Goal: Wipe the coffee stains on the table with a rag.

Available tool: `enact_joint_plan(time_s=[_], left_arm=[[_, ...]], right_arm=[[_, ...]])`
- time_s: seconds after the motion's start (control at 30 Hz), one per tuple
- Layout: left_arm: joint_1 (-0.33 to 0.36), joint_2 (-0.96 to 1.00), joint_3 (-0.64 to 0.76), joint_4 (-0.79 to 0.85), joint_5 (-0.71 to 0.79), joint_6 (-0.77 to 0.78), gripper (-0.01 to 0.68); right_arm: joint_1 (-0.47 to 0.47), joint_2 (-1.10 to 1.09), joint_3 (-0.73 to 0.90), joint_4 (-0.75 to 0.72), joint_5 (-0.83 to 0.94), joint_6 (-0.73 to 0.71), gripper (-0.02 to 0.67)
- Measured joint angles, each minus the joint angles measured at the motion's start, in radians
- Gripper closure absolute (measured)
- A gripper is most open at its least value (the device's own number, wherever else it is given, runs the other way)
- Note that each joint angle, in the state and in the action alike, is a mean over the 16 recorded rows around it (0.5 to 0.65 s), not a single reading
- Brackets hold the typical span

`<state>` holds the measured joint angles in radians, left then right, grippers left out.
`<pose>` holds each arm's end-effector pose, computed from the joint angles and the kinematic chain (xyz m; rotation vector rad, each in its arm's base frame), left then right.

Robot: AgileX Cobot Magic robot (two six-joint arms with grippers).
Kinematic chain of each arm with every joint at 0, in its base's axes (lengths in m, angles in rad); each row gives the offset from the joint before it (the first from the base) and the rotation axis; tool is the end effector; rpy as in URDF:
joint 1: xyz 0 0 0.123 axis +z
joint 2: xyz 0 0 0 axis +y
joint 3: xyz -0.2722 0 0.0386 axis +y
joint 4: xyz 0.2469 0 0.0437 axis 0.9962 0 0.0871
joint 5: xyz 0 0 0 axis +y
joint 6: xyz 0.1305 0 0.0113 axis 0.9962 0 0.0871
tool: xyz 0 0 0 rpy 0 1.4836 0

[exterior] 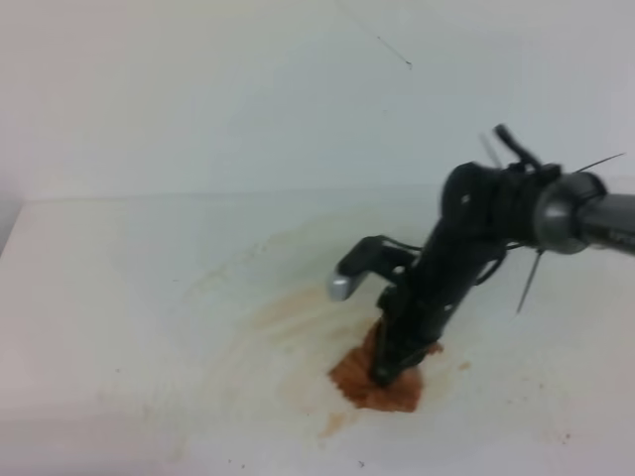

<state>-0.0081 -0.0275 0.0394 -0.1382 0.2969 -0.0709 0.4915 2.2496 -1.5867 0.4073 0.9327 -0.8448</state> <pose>0.1019 -0.0061 0.1663 -0.1457 1.7875 -0.1875 0.3640 0.2422 0.0696 -1.5623 2.5433 0.4790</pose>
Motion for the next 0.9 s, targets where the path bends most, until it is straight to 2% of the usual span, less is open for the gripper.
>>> enact_joint_plan(time_s=[0.2,0.4,0.67,0.9], left_arm=[[0.0,0.0,0.0,0.0,0.0,0.0,0.672],[0.0,0.0,0.0,0.0,0.0,0.0,0.672],[0.0,0.0,0.0,0.0,0.0,0.0,0.672],[0.0,0.0,0.0,0.0,0.0,0.0,0.672]], right_arm=[[0.064,0.001,-0.041,-0.009,-0.113,0.015,0.613],[0.066,0.004,-0.102,-0.055,-0.175,0.07,0.613],[0.044,0.008,-0.15,-0.099,-0.091,0.107,0.613],[0.103,0.01,-0.154,-0.08,0.034,0.104,0.613]])
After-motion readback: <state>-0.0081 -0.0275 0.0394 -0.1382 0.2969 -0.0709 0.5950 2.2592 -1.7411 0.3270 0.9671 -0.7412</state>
